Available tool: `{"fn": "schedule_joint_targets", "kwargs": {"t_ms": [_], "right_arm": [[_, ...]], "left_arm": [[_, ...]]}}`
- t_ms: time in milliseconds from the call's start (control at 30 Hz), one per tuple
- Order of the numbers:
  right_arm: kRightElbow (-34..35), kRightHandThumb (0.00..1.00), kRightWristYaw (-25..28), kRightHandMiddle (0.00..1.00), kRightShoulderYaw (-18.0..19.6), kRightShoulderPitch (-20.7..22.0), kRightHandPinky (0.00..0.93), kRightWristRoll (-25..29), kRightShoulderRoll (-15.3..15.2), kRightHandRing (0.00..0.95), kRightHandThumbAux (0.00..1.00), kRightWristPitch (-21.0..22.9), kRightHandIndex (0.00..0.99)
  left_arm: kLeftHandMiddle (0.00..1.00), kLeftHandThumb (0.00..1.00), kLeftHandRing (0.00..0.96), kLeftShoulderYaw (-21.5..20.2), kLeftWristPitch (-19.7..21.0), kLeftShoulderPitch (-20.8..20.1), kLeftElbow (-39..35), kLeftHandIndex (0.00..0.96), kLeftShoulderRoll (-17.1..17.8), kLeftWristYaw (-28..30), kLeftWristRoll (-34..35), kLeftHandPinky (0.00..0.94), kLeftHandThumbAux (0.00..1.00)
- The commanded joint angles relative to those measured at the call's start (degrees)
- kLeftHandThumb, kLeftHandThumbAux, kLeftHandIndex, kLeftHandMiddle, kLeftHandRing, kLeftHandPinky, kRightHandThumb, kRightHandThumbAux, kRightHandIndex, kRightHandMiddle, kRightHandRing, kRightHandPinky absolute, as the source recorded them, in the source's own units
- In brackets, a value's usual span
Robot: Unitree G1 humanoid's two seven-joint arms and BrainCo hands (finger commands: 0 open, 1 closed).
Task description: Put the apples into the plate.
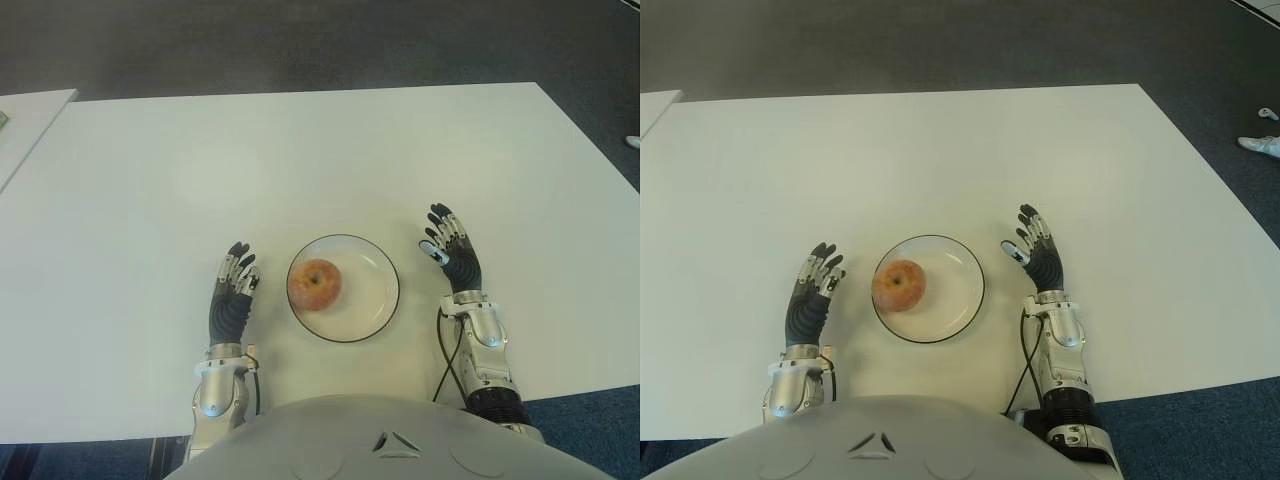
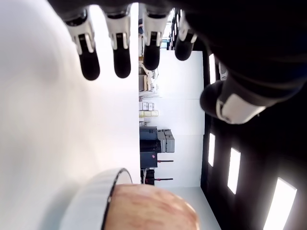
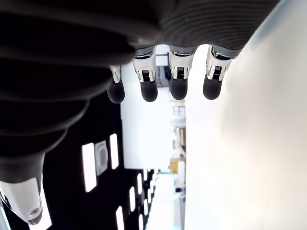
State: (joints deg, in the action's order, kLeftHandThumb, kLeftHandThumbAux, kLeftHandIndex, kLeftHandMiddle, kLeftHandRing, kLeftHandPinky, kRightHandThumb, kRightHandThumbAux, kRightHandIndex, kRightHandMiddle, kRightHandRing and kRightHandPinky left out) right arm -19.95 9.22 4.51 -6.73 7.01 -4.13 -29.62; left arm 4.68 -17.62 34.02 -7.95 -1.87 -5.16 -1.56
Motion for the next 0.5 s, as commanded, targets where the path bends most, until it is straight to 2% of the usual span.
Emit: {"fn": "schedule_joint_targets", "kwargs": {"t_ms": [33, 500], "right_arm": [[-0.74, 0.096, -1.63, 0.038, -0.57, -2.68, 0.035, -0.59, 2.59, 0.006, 0.652, 1.09, 0.062], [1.79, 0.126, -3.15, 0.044, -1.94, -4.71, 0.015, -1.75, 4.84, 0.001, 0.668, 1.68, 0.060]], "left_arm": [[0.114, 0.132, 0.150, -0.58, -0.04, -0.23, 0.73, 0.102, 0.09, 0.75, 0.57, 0.206, 0.511], [0.114, 0.133, 0.151, -1.48, -0.39, -0.48, 1.19, 0.105, -0.03, 1.83, 0.97, 0.213, 0.517]]}}
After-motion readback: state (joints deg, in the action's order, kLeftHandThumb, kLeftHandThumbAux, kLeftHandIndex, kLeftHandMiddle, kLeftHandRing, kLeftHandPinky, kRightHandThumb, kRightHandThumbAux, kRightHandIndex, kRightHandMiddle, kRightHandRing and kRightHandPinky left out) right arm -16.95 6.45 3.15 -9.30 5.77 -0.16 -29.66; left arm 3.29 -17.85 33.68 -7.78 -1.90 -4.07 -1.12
